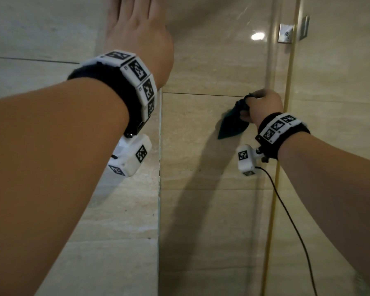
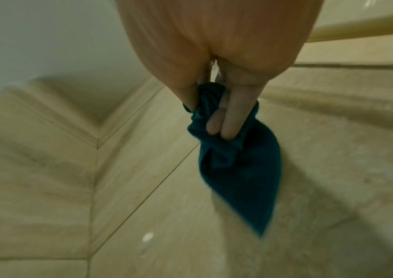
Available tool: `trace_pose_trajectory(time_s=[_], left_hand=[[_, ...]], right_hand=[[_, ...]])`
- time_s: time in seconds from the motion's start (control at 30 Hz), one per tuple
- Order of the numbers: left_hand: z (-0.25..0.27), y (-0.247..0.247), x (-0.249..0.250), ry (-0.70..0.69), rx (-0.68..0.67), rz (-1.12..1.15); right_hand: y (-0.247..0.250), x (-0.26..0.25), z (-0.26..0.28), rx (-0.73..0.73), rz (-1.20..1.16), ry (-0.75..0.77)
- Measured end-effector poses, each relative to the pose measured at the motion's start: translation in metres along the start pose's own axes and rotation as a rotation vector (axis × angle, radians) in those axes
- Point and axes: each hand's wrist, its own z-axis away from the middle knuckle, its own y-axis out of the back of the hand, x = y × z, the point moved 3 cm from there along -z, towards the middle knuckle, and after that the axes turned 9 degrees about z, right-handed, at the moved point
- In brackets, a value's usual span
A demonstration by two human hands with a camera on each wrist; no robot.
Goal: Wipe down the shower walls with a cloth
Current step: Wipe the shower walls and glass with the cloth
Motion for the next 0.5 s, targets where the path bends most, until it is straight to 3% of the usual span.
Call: trace_pose_trajectory(time_s=[0.1,0.23,0.33,0.5], left_hand=[[0.0,0.0,0.0,-0.005,0.026,0.005],[0.0,-0.001,0.002,0.0,0.036,0.039],[0.003,-0.002,0.003,0.007,0.021,0.04],[0.008,-0.002,0.005,0.015,0.023,0.033]], right_hand=[[0.002,-0.003,0.005,0.174,0.149,0.194],[-0.012,0.018,0.02,0.091,0.339,0.331],[-0.02,0.037,0.021,0.026,0.468,0.342],[-0.018,0.042,0.013,0.013,0.303,0.257]])
